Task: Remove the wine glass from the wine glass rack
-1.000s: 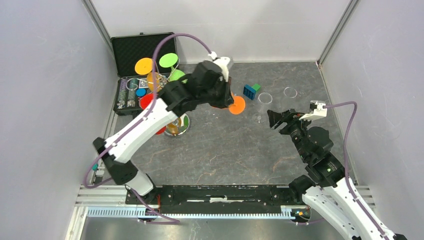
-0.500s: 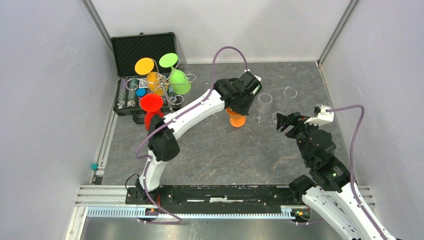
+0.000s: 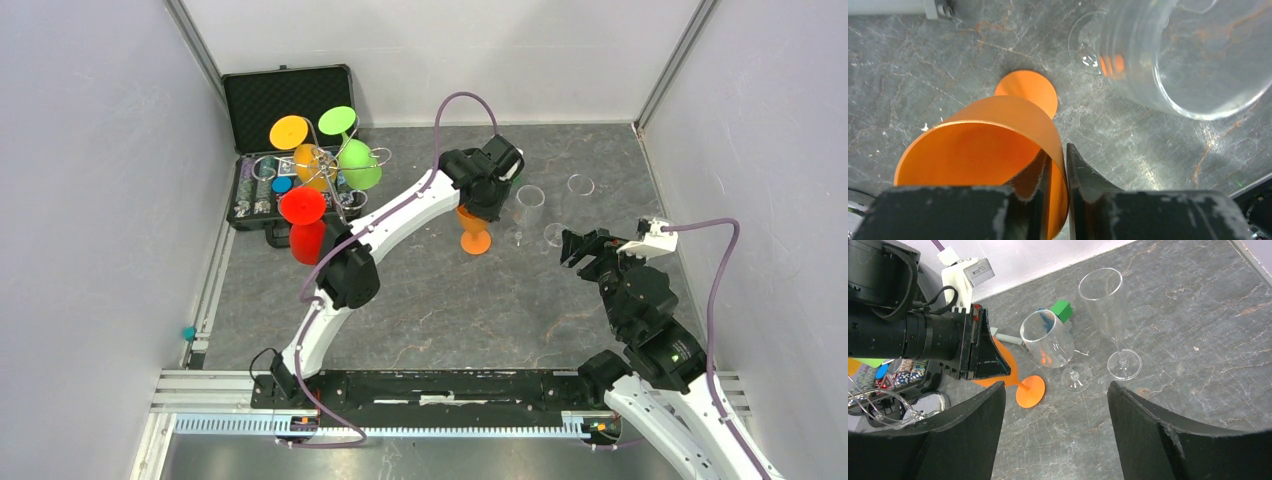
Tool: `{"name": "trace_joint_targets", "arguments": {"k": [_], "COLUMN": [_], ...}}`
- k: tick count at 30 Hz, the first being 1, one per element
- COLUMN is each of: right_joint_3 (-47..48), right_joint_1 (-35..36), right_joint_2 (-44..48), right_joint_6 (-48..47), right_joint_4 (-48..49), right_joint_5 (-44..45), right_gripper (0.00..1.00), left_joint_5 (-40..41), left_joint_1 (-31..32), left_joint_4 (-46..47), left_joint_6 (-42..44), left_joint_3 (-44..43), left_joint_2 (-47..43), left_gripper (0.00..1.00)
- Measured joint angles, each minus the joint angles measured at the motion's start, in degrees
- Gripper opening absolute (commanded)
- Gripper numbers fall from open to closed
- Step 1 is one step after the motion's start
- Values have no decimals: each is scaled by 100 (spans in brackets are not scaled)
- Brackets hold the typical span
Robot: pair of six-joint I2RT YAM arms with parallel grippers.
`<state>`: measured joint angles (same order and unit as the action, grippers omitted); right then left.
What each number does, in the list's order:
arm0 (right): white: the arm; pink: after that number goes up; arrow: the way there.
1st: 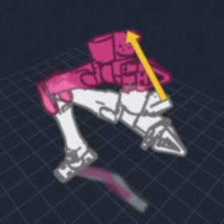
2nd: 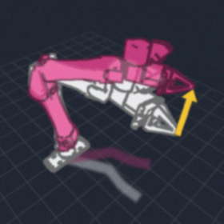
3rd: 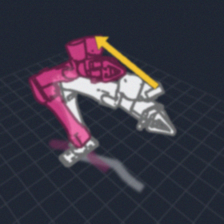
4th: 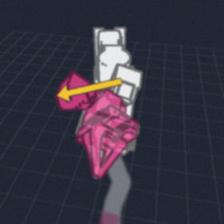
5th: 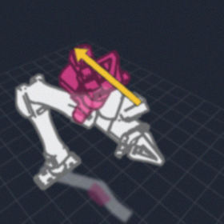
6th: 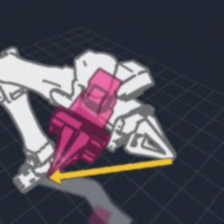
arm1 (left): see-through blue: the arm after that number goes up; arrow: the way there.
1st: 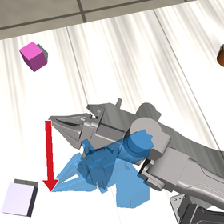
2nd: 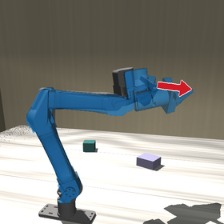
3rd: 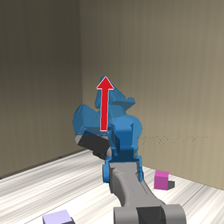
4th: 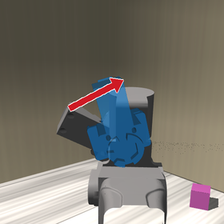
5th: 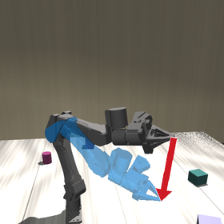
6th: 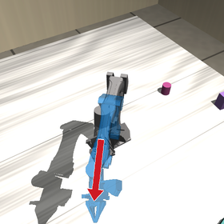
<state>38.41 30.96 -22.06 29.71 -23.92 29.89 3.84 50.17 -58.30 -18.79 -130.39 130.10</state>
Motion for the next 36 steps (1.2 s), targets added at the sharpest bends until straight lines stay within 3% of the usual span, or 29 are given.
{"name": "trace_joint_targets", "arguments": {"k": [3, 9, 12, 19, 20, 28, 31, 36], "right_joint_3": [-20, -31, -31, -52, -166, -654, -688, -706], "right_joint_1": [0, 0, 0, 0, 0, 0, 0, 0], "right_joint_2": [-2, 0, 72, 251, 304, 197, 44, -90], "right_joint_6": [-2, -2, 0, 55, 109, 240, 245, 256], "right_joint_4": [-20, -63, -96, -136, -66, 501, 581, 695], "right_joint_5": [39, 39, 39, 31, -4, -348, -444, -595], "right_gripper": [80, 80, 80, 80, 81, 81, 81, 81], "left_joint_5": [-17, -225, -313, -592, -592, -52, 474, 2020], "left_joint_1": [-101, -264, -315, -315, -310, -310, -306, -317], "left_joint_4": [9, 31, 111, 186, 282, 1058, 1318, 1690], "left_joint_6": [26, 61, 94, 378, 588, 704, 645, 439], "left_joint_3": [-234, -516, -586, -328, 85, 1224, 1438, 2496], "left_joint_2": [157, 203, 170, -560, -1381, -3539, -4194, -5381], "left_gripper": [40, 52, 64, 99, 100, 100, 100, 100]}}
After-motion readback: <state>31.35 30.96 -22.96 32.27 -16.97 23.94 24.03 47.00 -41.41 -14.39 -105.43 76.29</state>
